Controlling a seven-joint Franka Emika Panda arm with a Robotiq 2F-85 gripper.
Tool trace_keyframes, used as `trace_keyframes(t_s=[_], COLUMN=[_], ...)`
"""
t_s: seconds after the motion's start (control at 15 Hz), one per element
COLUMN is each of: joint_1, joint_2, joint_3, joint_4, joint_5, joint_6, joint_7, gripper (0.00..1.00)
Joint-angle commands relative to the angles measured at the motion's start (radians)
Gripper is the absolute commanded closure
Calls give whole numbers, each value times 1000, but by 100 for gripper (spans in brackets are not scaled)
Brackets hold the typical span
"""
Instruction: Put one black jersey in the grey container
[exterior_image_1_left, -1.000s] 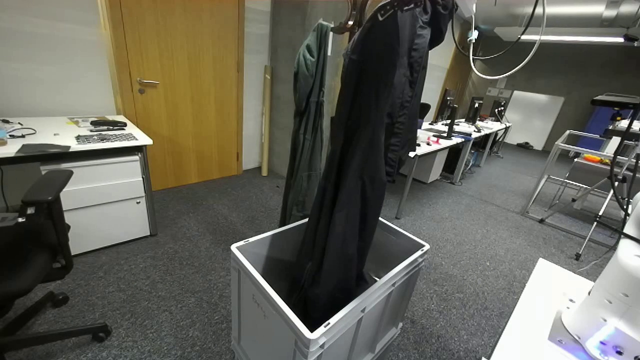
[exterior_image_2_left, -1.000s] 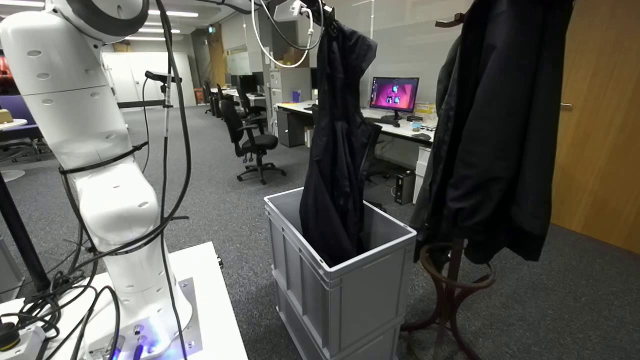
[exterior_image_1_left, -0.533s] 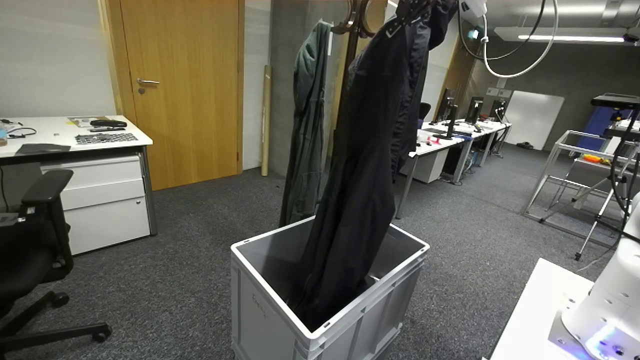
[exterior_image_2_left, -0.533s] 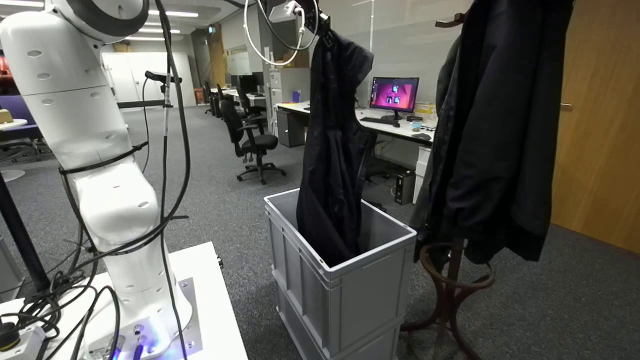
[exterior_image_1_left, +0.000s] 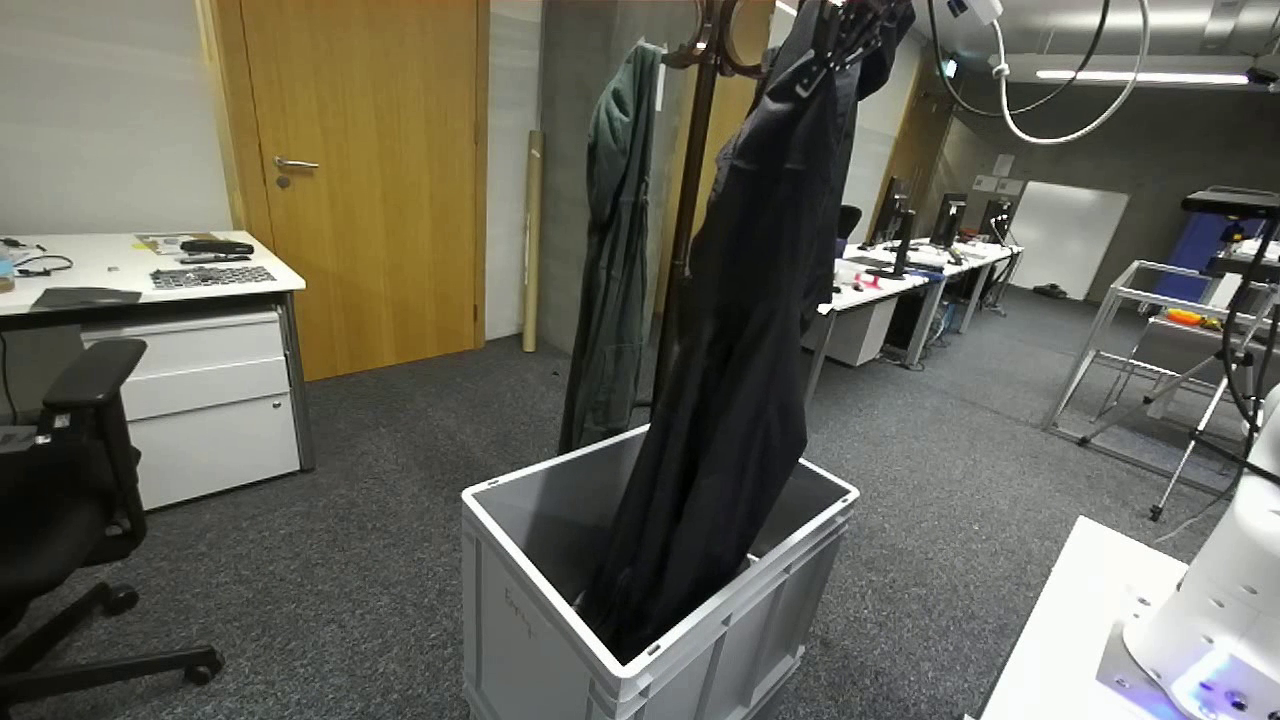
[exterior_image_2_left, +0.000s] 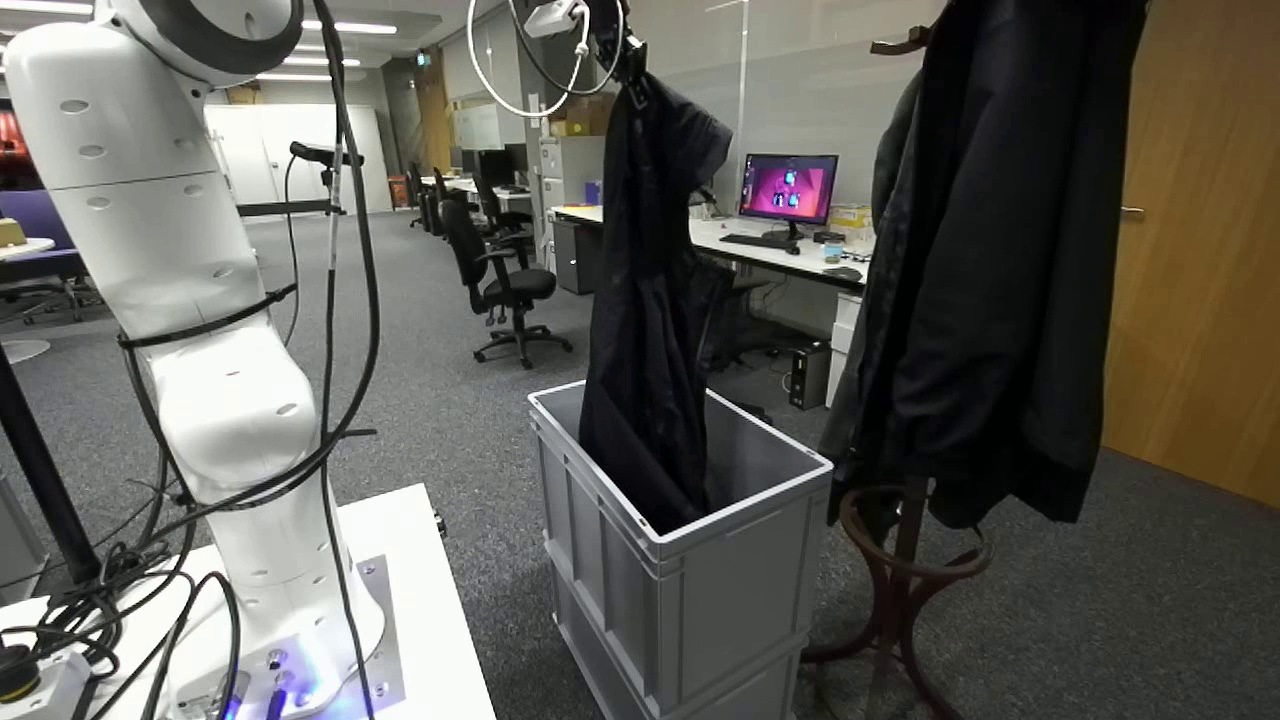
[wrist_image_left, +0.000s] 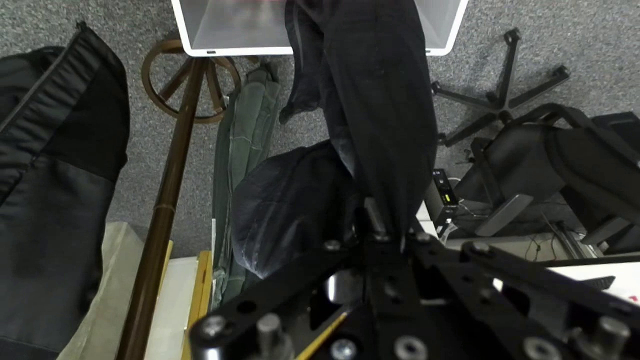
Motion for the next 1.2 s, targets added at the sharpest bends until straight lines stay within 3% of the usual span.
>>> trace_keyframes(t_s=[0.0, 1.07, 1.13], joint_1=[-24, -27, -18], joint_2=[38, 179, 148], joint_3=[14, -20, -15], joint_4=[93, 309, 233], joint_5=[47, 199, 168], joint_6=[-115, -456, -409], joint_7=[8, 59, 33], gripper=[100, 100, 99])
